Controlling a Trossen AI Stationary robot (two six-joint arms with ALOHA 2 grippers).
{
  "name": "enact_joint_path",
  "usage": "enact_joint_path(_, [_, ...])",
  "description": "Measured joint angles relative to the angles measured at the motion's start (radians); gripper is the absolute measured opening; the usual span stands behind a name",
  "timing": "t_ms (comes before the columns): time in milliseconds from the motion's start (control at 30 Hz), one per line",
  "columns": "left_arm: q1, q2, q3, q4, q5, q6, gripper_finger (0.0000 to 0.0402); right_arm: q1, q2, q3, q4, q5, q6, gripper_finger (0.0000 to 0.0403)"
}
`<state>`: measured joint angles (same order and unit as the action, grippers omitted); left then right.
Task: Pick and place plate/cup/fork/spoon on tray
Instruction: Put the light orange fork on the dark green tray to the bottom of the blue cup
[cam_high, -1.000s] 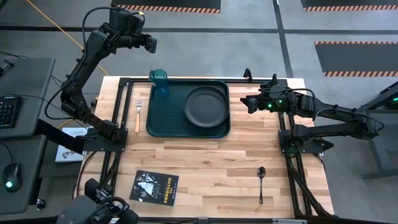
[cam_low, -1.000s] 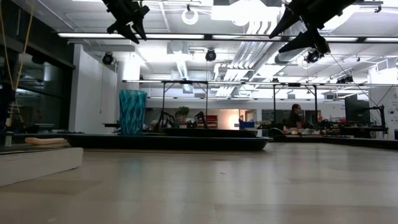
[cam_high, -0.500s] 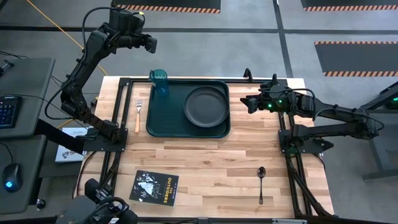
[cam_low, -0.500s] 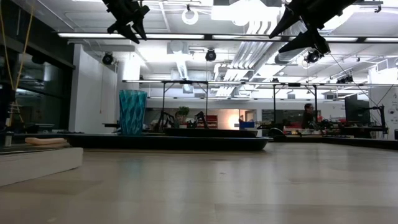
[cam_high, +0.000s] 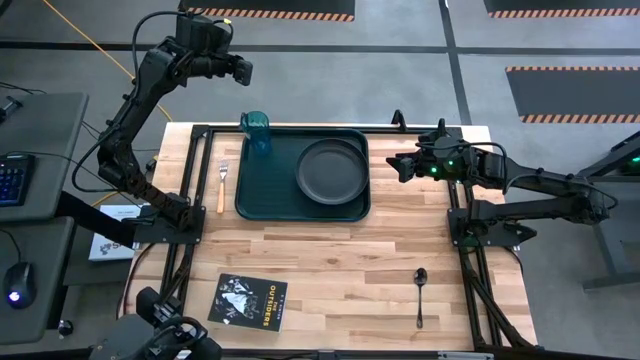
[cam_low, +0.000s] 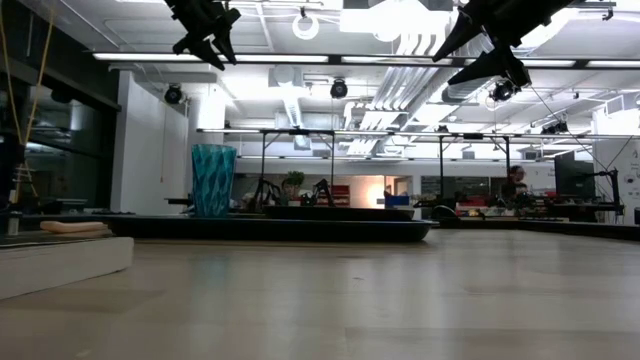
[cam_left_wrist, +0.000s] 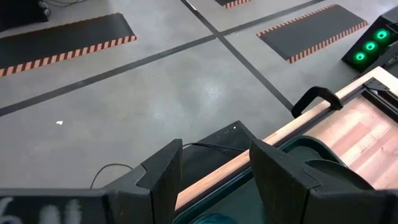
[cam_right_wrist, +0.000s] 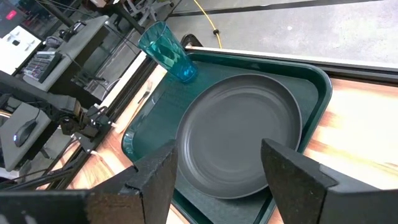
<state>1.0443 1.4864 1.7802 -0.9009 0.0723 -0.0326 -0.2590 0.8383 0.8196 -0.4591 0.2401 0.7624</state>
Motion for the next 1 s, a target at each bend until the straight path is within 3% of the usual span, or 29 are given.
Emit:
enact_joint_path(167, [0.0, 0.0, 0.0, 0.0, 0.003, 0.0, 0.0179, 0.0, 0.0, 0.0, 0.0, 0.0, 0.0, 0.0223])
enact_joint_path(367, [0.0, 0.0, 0.0, 0.009, 0.082, -0.008, 0.0179, 0.0, 0.0, 0.0, 0.0, 0.0, -0.002, 0.0223])
enact_joint_path(733, [-0.009, -0.019, -0.012, 0.055, 0.088, -0.053, 0.0179, 0.0, 0.0, 0.0, -0.001, 0.0, -0.011, 0.0223])
enact_joint_path(1000, [-0.033, -0.249, -0.334, 0.363, 0.087, -0.184, 0.0179, 0.0, 0.0, 0.0, -0.004, 0.0, -0.004, 0.0223])
